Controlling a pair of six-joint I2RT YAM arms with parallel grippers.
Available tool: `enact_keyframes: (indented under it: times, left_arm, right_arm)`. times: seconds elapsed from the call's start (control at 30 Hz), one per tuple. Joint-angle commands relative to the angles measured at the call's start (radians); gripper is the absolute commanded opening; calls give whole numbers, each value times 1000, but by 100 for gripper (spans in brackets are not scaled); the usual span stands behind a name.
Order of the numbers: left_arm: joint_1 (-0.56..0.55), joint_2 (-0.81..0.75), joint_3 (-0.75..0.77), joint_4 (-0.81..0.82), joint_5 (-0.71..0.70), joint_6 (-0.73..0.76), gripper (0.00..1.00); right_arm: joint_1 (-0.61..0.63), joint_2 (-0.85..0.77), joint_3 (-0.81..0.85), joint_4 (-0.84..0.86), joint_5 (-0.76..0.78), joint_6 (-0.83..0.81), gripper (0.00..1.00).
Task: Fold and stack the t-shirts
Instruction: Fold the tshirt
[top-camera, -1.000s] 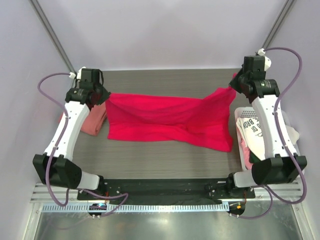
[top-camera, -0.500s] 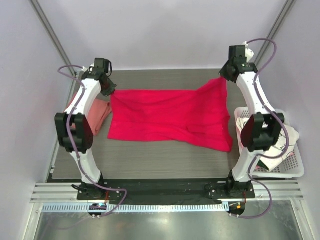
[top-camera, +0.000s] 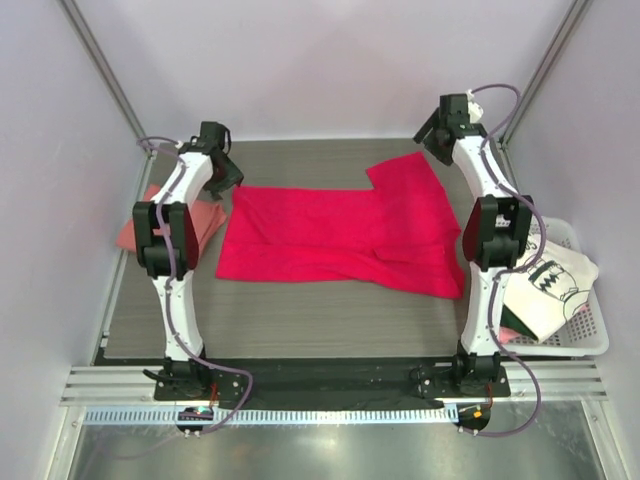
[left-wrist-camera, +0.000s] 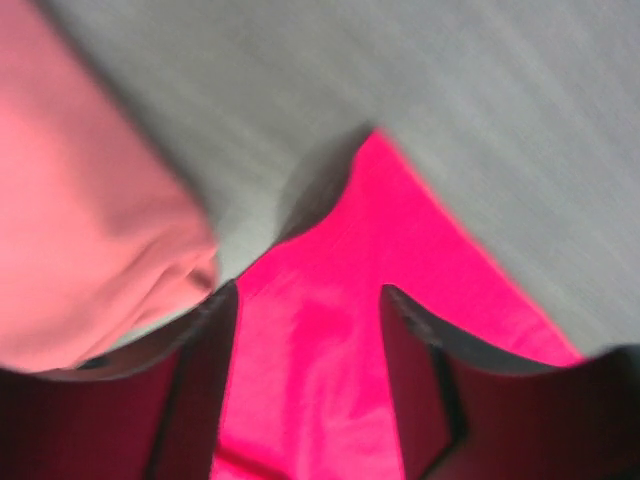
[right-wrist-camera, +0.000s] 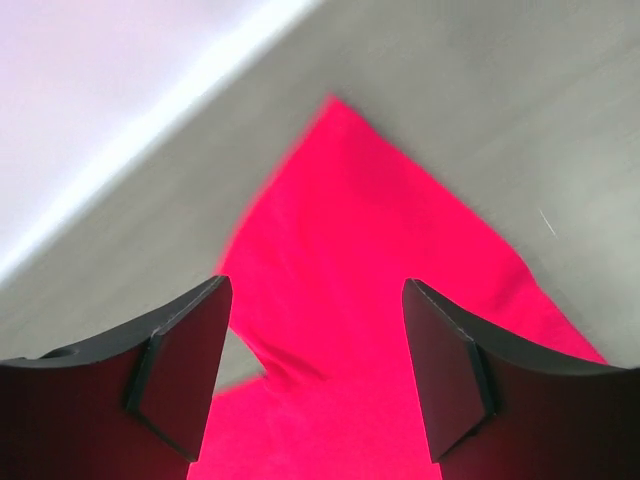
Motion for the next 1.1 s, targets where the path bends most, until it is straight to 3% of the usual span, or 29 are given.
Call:
enact_keyframes:
  times: [0.0,0.13,0.23,0.4,0.53,0.7,0.9,1.07]
  left_arm:
    - [-14,-197,-109,61,-15,-2,62]
    - [-42,-471,-402,135,-9,-11,78]
    - [-51,-603,-551,167,35,-37,82]
    - [-57,-878,-880,206,80,-82,76]
    - [-57,-1036,-1067,207,75,-120,67]
    - [-58,-1220,-1312,267,51,-209,64]
    - [-57,-1230,-1444,362,-2,-296,62]
    - [-57,-1136,-1486,465,-40,-346,60]
  right_arm:
    - [22,-250,-211,84,14,1,74]
    - [60,-535,-623,174,60,26,71]
    - [95,-755,-854,180,96,78,69]
    - [172,-1098,-1164,185,186,139,66]
    - [181,-1271,-1359,126,191,172,61]
    - [186,-1447,-1520,71,173,259,58]
    - [191,-1562,-1629,17,162,339,60]
    - [194,-1610,-1700,23,179,372,60]
